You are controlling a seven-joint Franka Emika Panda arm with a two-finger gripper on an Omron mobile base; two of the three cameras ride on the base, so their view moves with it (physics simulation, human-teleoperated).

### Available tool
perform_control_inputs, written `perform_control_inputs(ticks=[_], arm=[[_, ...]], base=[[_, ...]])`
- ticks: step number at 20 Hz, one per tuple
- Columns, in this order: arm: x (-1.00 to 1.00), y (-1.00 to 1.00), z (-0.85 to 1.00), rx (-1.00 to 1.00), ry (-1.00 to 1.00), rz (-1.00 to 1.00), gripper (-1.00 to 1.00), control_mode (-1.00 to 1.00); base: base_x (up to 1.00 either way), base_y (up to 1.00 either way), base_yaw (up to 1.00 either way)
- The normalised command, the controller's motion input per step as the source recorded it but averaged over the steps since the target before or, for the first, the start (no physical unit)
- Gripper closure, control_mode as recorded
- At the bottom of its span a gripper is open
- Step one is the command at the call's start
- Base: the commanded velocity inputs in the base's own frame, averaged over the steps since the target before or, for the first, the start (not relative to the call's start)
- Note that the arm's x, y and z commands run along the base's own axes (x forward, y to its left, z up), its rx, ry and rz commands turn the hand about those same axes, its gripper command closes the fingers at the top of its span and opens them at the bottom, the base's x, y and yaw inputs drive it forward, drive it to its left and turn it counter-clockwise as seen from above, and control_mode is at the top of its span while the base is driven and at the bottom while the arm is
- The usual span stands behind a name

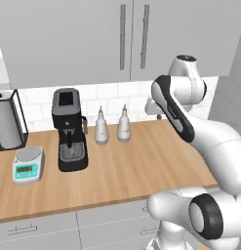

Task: Take a straw from the drawer in front and place it inside the glass cup on the dining counter.

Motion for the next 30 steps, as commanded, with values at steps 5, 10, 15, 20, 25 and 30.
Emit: perform_control_inputs(ticks=[5, 10, 15, 20, 25, 30], arm=[[0.0, 0.0, 0.0, 0.0, 0.0, 0.0, -1.0, 1.0], [0.0, 0.0, 0.0, 0.0, 0.0, 0.0, -1.0, 1.0], [0.0, 0.0, 0.0, 0.0, 0.0, 0.0, -1.0, 1.0], [0.0, 0.0, 0.0, 0.0, 0.0, 0.0, -1.0, 1.0], [0.0, 0.0, 0.0, 0.0, 0.0, 0.0, -1.0, 1.0], [0.0, 0.0, 0.0, 0.0, 0.0, 0.0, -1.0, 1.0]], base=[[0.0, 0.0, 0.0], [-0.03, 0.0, 0.0], [-0.85, 0.0, 0.09], [-0.65, 0.03, 0.04], [0.0, 0.03, 0.0], [0.0, 0.56, -0.09]])
